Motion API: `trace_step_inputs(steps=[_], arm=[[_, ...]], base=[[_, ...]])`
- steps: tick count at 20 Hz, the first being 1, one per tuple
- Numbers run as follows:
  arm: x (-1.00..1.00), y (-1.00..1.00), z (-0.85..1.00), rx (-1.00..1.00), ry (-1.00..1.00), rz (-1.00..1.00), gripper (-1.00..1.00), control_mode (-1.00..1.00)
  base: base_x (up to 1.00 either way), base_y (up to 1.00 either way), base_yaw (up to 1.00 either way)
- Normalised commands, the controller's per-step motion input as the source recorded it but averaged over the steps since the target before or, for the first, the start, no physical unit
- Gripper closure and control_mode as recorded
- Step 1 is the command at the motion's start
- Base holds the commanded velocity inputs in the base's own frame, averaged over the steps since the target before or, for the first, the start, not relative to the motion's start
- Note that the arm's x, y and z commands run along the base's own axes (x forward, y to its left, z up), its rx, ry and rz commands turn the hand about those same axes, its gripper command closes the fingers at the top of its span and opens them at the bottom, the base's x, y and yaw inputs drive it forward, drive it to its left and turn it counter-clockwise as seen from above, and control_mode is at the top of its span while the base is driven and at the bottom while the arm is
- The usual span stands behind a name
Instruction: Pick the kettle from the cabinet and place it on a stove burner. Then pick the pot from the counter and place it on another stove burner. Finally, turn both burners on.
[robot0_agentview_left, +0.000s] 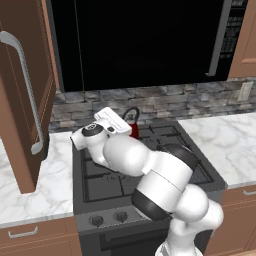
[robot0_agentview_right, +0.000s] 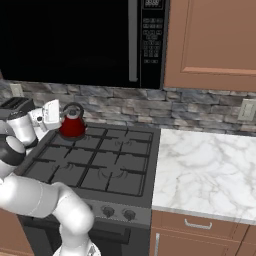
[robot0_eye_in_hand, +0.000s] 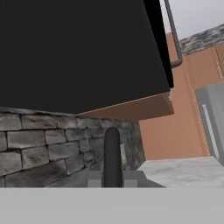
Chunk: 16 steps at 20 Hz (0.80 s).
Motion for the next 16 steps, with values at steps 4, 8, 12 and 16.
trace_step_inputs(steps=[4,8,12,16], arm=[[0.20,0.09,-0.34,0.00,-0.10,0.00,1.00,-1.00],[0.21,0.07,-0.34,0.00,-0.11,0.00,1.00,-1.00],[0.24,0.06,-0.34,0.00,-0.12,-0.01,1.00,-1.00],[0.23,0.05,-0.34,0.00,-0.11,0.00,1.00,-1.00]], base=[[0.00,0.00,0.00],[0.00,0.00,0.00],[0.00,0.00,0.00],[0.00,0.00,0.00]])
